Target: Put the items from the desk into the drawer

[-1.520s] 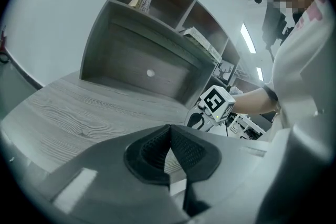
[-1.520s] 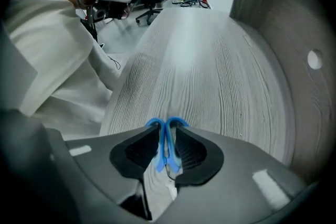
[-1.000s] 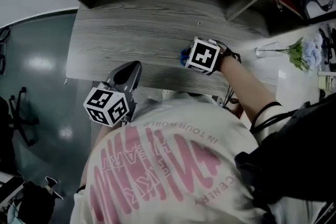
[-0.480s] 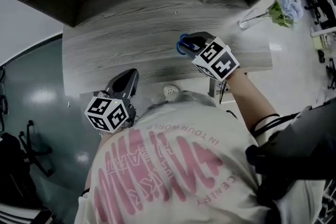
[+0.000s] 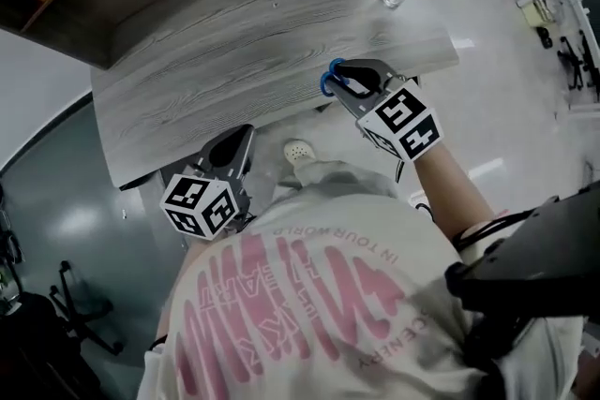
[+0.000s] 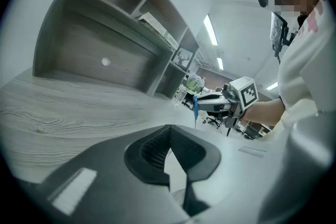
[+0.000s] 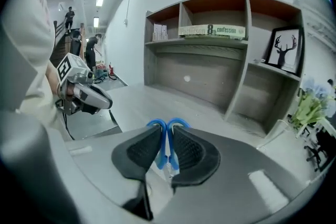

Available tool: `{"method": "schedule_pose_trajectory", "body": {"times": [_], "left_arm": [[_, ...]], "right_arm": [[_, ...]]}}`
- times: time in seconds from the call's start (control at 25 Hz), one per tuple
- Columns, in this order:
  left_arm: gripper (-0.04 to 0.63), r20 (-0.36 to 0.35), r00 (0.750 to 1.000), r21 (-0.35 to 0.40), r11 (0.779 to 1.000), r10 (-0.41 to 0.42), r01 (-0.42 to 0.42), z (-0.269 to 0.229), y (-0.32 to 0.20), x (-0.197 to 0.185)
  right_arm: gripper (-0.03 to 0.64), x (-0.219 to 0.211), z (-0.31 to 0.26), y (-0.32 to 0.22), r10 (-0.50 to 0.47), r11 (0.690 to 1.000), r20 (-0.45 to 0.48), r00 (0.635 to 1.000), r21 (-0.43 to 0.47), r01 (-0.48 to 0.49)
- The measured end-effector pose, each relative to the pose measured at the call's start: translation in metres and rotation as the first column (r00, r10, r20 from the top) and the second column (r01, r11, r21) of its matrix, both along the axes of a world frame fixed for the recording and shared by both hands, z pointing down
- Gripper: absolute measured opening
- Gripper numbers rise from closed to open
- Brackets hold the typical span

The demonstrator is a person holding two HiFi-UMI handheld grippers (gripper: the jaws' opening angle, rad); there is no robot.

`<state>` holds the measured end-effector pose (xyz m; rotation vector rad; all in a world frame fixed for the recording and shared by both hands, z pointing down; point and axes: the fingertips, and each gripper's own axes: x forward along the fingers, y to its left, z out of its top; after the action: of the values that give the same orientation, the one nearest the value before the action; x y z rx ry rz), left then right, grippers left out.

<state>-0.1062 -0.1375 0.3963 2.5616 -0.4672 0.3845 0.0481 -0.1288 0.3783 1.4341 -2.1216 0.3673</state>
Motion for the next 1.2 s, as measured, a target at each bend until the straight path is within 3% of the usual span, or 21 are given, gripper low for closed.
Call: {"method": "schedule_pose_trajectory", "body": {"times": [0.2,0.4,0.6,0.76,0.84,0.96,1.2], "left_arm": [[0.020,0.062,0.992,-0.001,0.993,0.115,-0.115,0.017,0.023,0.015],[0.020,0.045,0.965,-0.034,0.965,0.260,-0.258,0.028,0.062,0.031],[0.020,0.026,0.924,-0.037,0.924,0.382,-0.381,0.037,0.102,0.050],[0.020,0.020,0.904,-0.041,0.903,0.428,-0.427,0.034,0.117,0.066],[0.020,0.021,0.894,-0.037,0.894,0.448,-0.447,0.033,0.122,0.074],[0.020,0.021,0.890,-0.030,0.890,0.456,-0.456,0.030,0.124,0.092],[0.020,0.005,0.910,-0.010,0.910,0.415,-0.415,0.016,0.119,0.133]], "right_arm": [[0.078,0.031,-0.005,0.048,0.179,0.984,-0.014,0.984,0.026,-0.179],[0.078,0.074,-0.002,0.112,0.383,0.923,0.019,0.924,0.028,-0.383],[0.078,0.104,0.000,0.163,0.501,0.864,0.041,0.864,0.034,-0.503],[0.078,0.120,0.007,0.181,0.553,0.831,0.065,0.831,0.025,-0.555],[0.078,0.122,0.009,0.182,0.545,0.836,0.066,0.836,0.036,-0.548],[0.078,0.120,0.010,0.175,0.492,0.867,0.058,0.869,0.063,-0.495],[0.078,0.132,0.029,0.161,0.388,0.918,0.049,0.920,0.074,-0.391]]}}
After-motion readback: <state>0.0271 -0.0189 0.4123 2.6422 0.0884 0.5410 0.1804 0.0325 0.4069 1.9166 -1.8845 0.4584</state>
